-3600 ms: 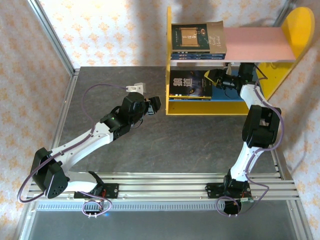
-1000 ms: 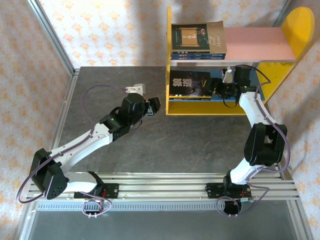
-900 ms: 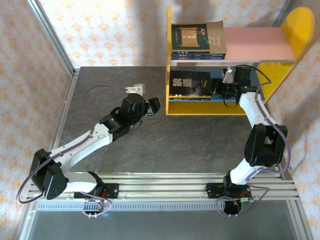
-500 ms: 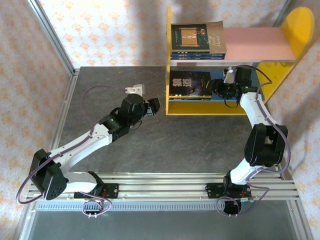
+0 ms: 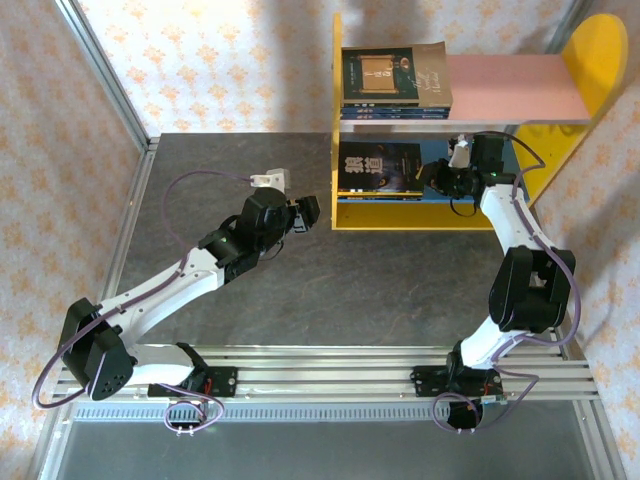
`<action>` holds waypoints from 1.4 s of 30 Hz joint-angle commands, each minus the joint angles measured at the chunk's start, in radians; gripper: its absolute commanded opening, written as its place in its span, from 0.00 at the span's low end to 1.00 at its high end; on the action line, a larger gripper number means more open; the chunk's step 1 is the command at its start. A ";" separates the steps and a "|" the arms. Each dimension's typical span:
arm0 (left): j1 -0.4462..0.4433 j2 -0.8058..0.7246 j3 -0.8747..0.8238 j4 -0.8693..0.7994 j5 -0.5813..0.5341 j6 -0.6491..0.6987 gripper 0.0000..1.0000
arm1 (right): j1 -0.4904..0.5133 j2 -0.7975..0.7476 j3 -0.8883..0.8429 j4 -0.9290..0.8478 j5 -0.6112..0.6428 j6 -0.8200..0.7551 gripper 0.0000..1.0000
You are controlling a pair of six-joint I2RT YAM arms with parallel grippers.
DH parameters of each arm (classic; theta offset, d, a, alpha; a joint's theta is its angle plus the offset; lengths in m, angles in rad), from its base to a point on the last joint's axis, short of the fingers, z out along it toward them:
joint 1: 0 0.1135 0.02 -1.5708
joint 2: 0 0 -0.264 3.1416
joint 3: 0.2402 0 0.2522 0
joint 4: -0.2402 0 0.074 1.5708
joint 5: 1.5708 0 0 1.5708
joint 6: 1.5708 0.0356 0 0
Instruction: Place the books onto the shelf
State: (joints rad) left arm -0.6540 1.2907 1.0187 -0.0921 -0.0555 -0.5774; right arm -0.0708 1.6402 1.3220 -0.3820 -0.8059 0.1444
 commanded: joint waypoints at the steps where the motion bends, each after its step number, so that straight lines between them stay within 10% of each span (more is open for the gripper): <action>1: 0.007 -0.029 -0.013 0.021 -0.001 0.004 0.60 | 0.042 0.002 0.007 0.002 -0.088 -0.003 0.14; 10: 0.010 -0.040 -0.020 0.019 -0.010 0.005 0.60 | 0.043 -0.009 0.005 -0.014 0.005 0.004 0.39; 24: 0.010 -0.044 -0.025 0.018 -0.011 0.007 0.60 | 0.043 -0.066 0.020 -0.044 0.171 0.004 0.48; 42: 0.012 -0.049 -0.027 0.020 -0.011 0.005 0.60 | 0.043 -0.059 0.016 -0.044 0.116 0.001 0.37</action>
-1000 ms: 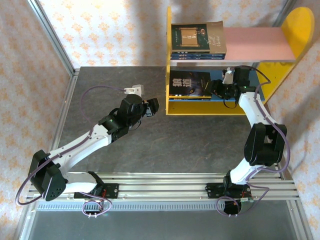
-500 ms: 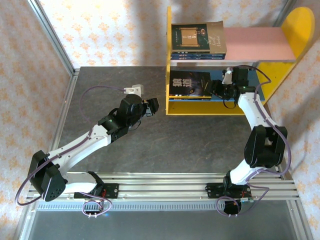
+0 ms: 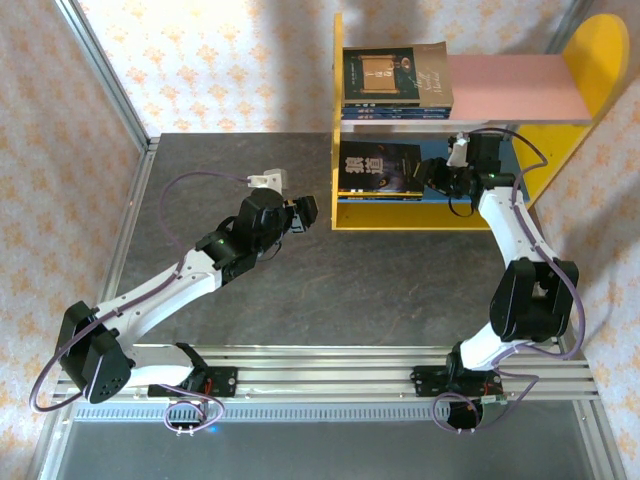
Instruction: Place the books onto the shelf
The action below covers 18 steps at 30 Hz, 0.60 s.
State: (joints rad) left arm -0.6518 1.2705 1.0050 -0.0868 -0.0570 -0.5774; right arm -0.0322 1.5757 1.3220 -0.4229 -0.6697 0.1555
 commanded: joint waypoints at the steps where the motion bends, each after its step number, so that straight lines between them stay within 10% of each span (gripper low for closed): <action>1: 0.010 -0.030 -0.014 0.014 -0.009 0.005 0.60 | 0.005 0.009 0.018 -0.003 -0.024 -0.010 0.36; 18: 0.009 -0.017 0.005 0.009 -0.007 0.013 0.60 | 0.007 0.021 0.033 0.037 -0.117 -0.003 0.34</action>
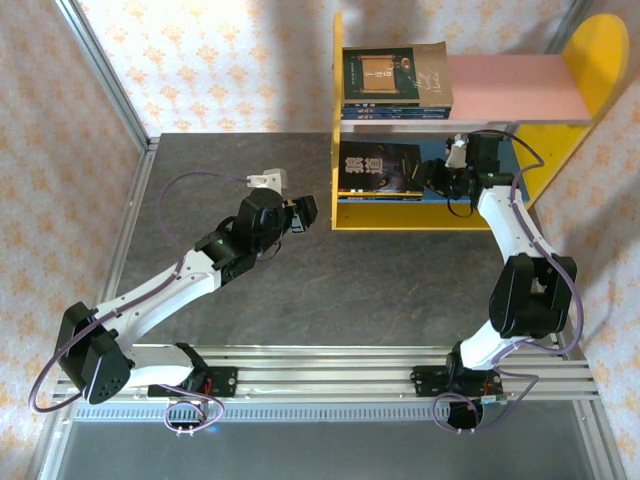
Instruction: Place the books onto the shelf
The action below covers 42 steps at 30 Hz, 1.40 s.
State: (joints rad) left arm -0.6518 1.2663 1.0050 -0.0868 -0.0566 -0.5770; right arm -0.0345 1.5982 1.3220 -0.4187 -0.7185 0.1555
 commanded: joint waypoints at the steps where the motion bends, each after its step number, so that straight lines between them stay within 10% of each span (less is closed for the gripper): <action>1: 0.010 -0.010 0.007 0.010 -0.006 0.012 0.60 | 0.008 -0.001 0.035 0.034 -0.070 -0.001 0.34; 42: 0.017 -0.029 -0.012 0.012 -0.003 0.008 0.60 | 0.010 -0.057 -0.066 0.003 -0.021 -0.011 0.44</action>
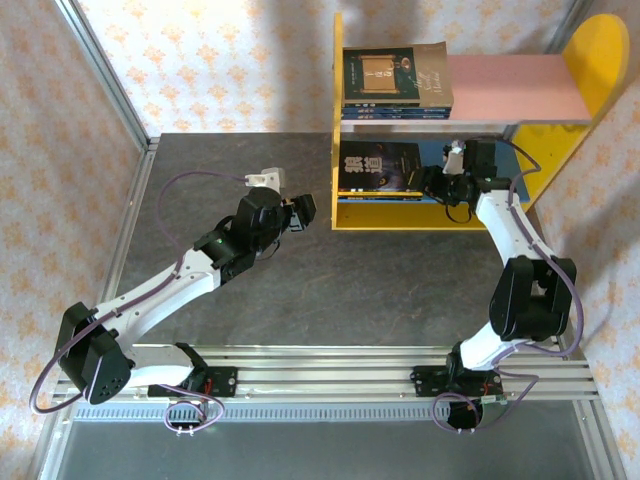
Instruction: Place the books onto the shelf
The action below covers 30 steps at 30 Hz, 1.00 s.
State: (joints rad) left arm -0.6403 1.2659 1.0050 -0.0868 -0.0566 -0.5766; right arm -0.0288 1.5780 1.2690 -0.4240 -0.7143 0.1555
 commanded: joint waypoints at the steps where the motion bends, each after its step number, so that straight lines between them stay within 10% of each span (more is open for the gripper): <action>1: 0.005 -0.029 -0.013 0.015 -0.003 0.006 0.60 | 0.004 -0.038 -0.015 0.010 -0.035 -0.009 0.44; 30: 0.005 -0.045 -0.026 0.007 -0.013 0.008 0.60 | 0.003 -0.047 -0.019 0.002 -0.019 -0.013 0.49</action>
State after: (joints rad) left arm -0.6403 1.2510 0.9909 -0.0860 -0.0578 -0.5770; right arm -0.0334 1.5417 1.2327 -0.4198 -0.7322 0.1539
